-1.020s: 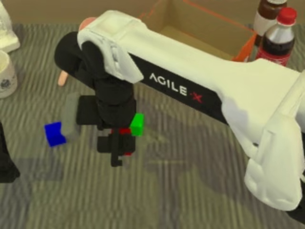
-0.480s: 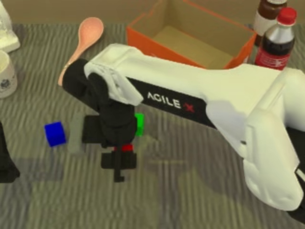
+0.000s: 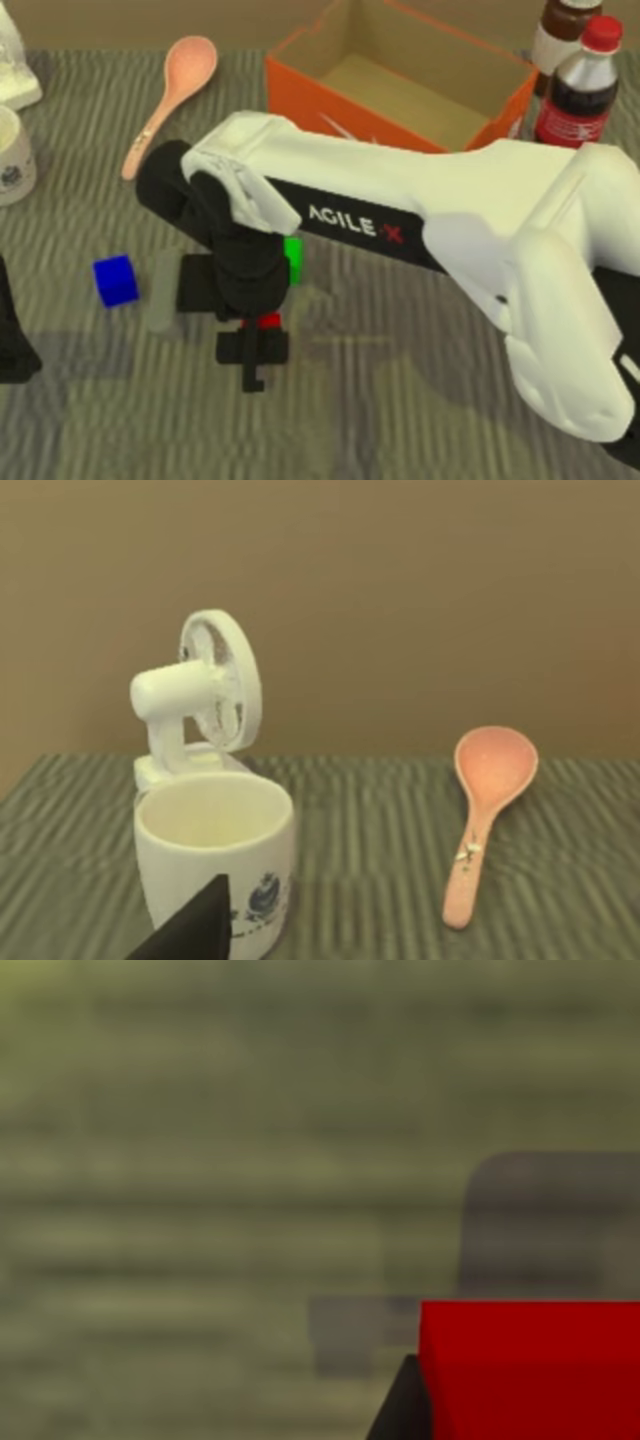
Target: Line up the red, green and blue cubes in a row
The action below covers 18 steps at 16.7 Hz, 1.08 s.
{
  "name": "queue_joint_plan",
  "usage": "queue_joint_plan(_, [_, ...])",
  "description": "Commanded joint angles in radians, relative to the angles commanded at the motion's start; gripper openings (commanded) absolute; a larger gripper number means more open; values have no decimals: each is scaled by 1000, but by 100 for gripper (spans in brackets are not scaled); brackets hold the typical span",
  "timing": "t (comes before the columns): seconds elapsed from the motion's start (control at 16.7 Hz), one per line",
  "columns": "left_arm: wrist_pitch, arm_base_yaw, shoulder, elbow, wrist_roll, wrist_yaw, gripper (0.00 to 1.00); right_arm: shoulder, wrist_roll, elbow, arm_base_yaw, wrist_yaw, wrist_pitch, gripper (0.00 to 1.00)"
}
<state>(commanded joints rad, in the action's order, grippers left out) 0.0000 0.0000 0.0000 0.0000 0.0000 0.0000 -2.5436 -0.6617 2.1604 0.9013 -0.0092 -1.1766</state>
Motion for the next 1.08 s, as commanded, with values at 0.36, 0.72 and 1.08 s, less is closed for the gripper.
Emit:
queue_joint_plan(0.36, [0, 0, 0, 0, 0, 0, 100, 0, 0, 0, 0, 0, 0, 60])
queue_joint_plan(0.72, [0, 0, 0, 0, 0, 0, 100, 0, 0, 0, 0, 0, 0, 100])
queue_joint_plan(1.08, [0, 0, 0, 0, 0, 0, 100, 0, 0, 0, 0, 0, 0, 100])
